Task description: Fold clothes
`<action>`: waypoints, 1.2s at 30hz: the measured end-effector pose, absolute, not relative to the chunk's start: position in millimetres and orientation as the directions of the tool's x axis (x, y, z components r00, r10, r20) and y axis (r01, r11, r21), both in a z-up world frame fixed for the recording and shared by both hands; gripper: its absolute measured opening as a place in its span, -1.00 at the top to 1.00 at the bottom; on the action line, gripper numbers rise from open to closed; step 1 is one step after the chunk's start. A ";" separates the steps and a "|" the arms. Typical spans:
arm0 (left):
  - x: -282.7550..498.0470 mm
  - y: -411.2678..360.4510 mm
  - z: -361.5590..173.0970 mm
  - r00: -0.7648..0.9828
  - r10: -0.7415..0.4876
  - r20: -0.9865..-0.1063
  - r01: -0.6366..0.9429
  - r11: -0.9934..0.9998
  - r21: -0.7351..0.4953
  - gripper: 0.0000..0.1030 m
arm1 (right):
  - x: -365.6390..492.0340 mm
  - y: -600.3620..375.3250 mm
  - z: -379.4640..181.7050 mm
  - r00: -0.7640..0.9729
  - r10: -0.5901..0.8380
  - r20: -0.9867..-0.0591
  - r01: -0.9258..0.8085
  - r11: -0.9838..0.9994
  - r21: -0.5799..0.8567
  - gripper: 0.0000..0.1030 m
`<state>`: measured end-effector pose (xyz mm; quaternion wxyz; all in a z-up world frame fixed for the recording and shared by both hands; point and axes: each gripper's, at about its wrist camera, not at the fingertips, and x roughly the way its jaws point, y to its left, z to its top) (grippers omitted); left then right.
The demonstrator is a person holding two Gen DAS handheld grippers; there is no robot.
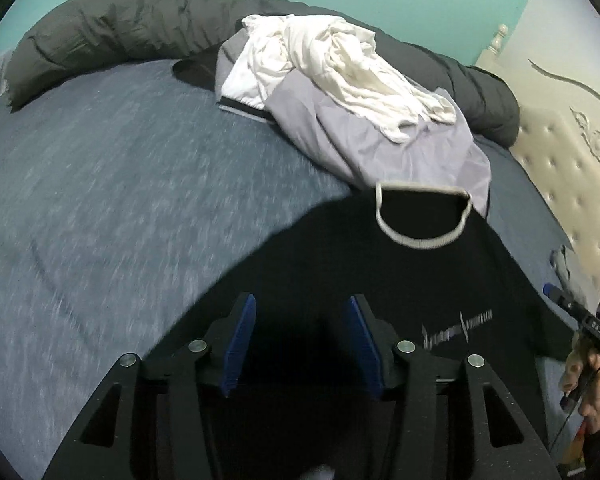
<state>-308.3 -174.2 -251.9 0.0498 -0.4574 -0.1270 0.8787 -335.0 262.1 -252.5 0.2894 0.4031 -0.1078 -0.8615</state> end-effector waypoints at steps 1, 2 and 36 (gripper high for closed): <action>-298.0 -176.6 -252.8 -0.568 0.204 -0.797 0.033 -0.962 -0.269 -0.07 | -322.9 263.1 -253.5 -0.501 -0.597 -0.627 0.412 -0.801 0.433 0.22; -287.8 -179.0 -253.7 -0.560 0.204 -0.803 0.037 -0.962 -0.270 -0.08 | -312.3 264.0 -254.4 -0.495 -0.609 -0.620 0.414 -0.793 0.448 0.21; 15.6 -387.3 -287.8 -0.497 -0.105 -0.861 0.620 -0.738 -0.268 -0.18 | -183.5 238.2 -271.7 -0.439 -0.745 -0.503 0.435 -0.666 0.607 0.12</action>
